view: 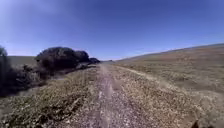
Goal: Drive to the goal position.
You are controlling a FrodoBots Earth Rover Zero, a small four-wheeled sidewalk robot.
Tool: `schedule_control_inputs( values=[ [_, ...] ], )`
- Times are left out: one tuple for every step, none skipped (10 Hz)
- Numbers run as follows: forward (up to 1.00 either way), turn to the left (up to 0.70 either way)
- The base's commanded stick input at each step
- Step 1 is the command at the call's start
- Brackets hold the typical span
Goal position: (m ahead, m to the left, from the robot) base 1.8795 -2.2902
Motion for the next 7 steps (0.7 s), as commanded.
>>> schedule_control_inputs(
  values=[
    [0.70,0.00],
    [0.70,0.00],
    [0.70,0.00],
    [0.70,0.00],
    [0.70,0.00],
    [0.70,0.00],
    [0.70,0.00]
  ],
)
